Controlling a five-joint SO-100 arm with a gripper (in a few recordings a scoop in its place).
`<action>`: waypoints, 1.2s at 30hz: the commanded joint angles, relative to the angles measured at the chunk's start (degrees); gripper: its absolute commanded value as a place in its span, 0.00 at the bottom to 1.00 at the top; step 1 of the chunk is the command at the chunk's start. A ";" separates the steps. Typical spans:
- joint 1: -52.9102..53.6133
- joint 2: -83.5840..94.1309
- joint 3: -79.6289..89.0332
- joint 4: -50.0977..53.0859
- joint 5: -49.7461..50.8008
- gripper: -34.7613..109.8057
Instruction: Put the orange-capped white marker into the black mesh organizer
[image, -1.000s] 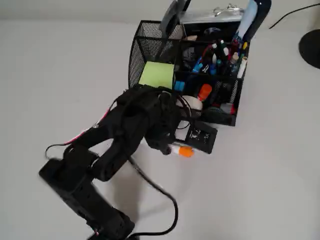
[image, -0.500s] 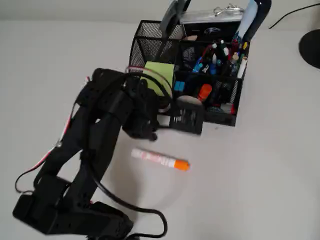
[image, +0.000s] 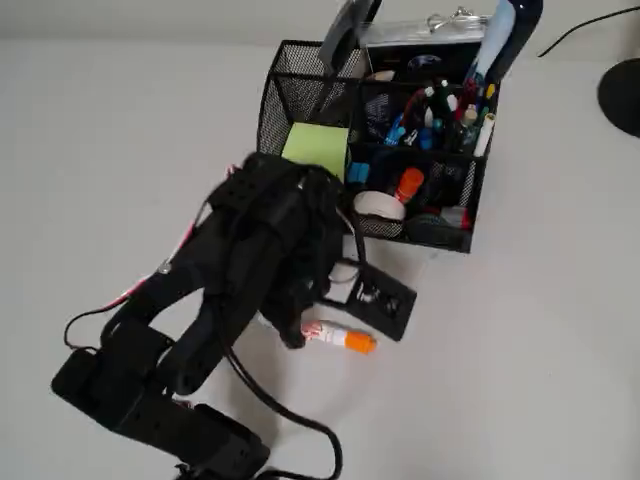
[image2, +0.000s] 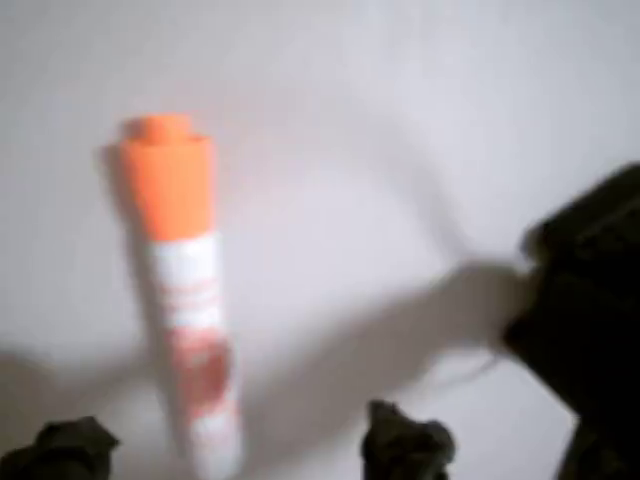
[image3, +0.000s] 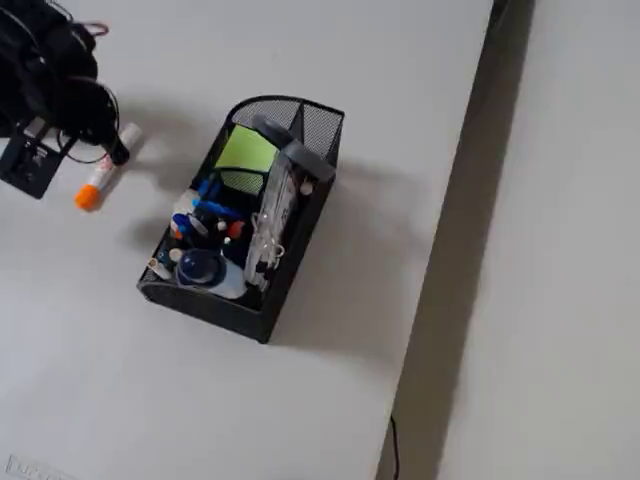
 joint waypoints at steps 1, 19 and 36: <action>0.44 2.02 3.96 -4.31 -0.70 0.49; 1.23 4.57 9.32 -20.74 0.35 0.47; 1.67 -1.41 13.36 -31.29 0.79 0.39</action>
